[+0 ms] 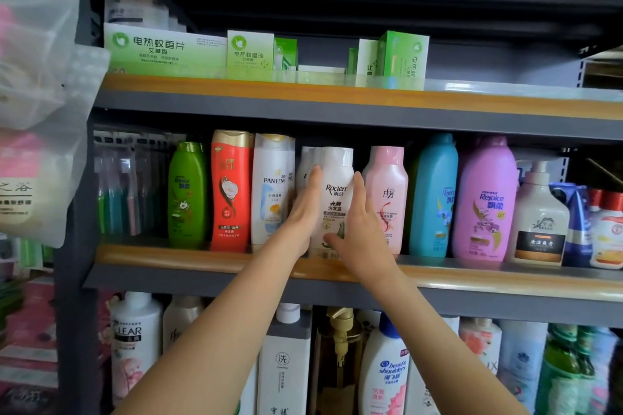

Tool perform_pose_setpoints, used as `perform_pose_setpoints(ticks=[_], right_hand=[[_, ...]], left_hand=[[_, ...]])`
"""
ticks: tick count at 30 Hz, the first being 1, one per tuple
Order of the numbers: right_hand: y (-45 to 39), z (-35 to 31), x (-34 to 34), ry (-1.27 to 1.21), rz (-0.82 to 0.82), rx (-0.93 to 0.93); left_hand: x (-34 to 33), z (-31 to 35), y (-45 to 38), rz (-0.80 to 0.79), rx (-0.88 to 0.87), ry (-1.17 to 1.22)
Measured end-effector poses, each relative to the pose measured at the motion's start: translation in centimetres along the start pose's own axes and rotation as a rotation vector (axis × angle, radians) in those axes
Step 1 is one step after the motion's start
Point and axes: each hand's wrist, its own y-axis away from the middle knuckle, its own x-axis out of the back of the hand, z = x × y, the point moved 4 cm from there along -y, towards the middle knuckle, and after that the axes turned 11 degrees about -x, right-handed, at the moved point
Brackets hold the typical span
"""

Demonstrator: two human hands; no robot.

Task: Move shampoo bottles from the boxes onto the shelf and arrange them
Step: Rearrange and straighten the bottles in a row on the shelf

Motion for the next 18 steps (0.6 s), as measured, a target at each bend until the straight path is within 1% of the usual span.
perform_pose_setpoints(ticks=[3,4,6,11,18], right_hand=[[0.0,0.0,0.1,0.024,-0.009,-0.047],[-0.1,0.1,0.1,0.032,-0.018,-0.077],[-0.2,0.3,0.1,0.045,-0.050,-0.132],[-0.4,0.4,0.6,0.110,-0.095,-0.209],[-1.0,0.0,0.8,0.216,-0.197,-0.227]], left_hand=[[0.2,-0.8,-1.1,0.040,0.015,0.048],[0.3,-2.0,-2.6,0.040,0.021,0.065],[0.4,-3.2,-3.7,0.047,0.067,0.093],[0.2,-1.3,-1.8,-0.032,0.062,0.103],[-0.4,-0.4,-1.4,-0.105,0.018,0.083]])
